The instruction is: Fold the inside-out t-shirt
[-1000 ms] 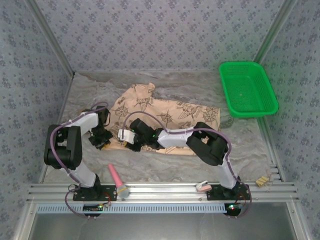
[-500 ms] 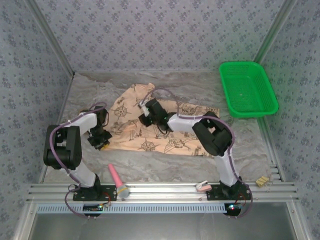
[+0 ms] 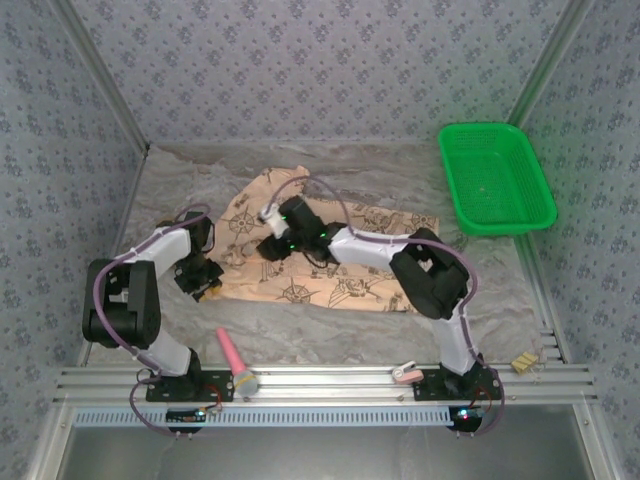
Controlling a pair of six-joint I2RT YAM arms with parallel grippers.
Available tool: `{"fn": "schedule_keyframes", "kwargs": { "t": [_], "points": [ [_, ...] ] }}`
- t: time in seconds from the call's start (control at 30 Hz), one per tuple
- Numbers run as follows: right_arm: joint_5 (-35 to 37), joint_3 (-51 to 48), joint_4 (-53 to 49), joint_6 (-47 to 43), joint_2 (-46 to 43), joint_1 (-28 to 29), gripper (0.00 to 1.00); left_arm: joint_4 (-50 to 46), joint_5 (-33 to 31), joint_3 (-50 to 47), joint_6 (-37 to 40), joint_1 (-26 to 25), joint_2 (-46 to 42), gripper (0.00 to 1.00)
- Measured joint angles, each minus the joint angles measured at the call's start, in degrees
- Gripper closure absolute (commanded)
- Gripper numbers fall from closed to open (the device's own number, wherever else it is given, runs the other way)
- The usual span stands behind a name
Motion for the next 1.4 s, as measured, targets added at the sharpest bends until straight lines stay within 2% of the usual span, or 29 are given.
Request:
{"fn": "schedule_keyframes", "kwargs": {
  "t": [0.1,0.2,0.3,0.33,0.37,0.4,0.53,0.73,0.8,0.9,1.07,1.2,1.3,1.4],
  "points": [
    [-0.76,5.01,-0.22,-7.21,3.39,3.26,0.38,0.44,0.15,-0.50,-0.13,0.02,0.15,0.73],
    [-0.72,8.79,-1.05,-10.95,7.56,4.20,0.37,0.66,0.15,-0.83,-0.15,0.13,0.83,0.73],
    [2.21,11.21,-1.99,-12.90,11.67,4.02,0.41,1.20,0.17,-1.57,-0.15,0.28,0.87,0.73],
    [5.05,12.33,-2.43,-12.83,13.25,4.02,0.46,1.25,0.20,-1.66,-0.15,0.35,0.87,0.73],
    [8.66,14.38,-3.45,-12.17,15.19,3.96,0.52,1.25,0.20,-1.66,-0.15,0.39,0.85,0.73],
    [11.58,16.74,-4.66,-10.88,16.92,3.87,0.53,1.27,0.22,-1.66,-0.13,0.46,0.85,0.74],
    [21.57,26.03,-9.35,-1.33,21.42,2.03,0.47,1.49,0.57,-1.77,-0.15,0.55,0.85,0.74],
    [20.22,27.71,-10.03,11.34,19.76,-4.87,0.43,1.49,1.03,-1.79,0.09,0.87,0.74,0.72],
    [18.64,24.04,-9.88,13.29,16.98,-6.73,0.43,1.38,1.05,-1.79,0.20,0.92,0.63,0.68],
    [15.76,12.79,-9.33,14.91,8.59,-8.55,0.44,0.94,1.40,-1.57,0.87,1.03,0.33,0.63],
    [10.34,-10.10,-8.33,16.41,-11.82,-8.90,0.45,-1.77,2.25,1.07,2.08,1.11,-2.16,0.61],
    [9.77,-23.30,-11.74,20.22,-26.73,-8.85,0.47,-5.38,1.79,4.11,2.51,0.35,-7.30,0.56],
    [11.28,-32.17,-15.28,25.55,-37.09,-9.25,0.50,-6.40,1.27,6.16,2.56,-3.43,-10.25,0.44],
    [13.35,-39.67,-20.31,32.41,-45.59,-10.16,0.51,-5.46,1.88,7.32,2.71,-8.90,-10.01,0.39]
  ]
}}
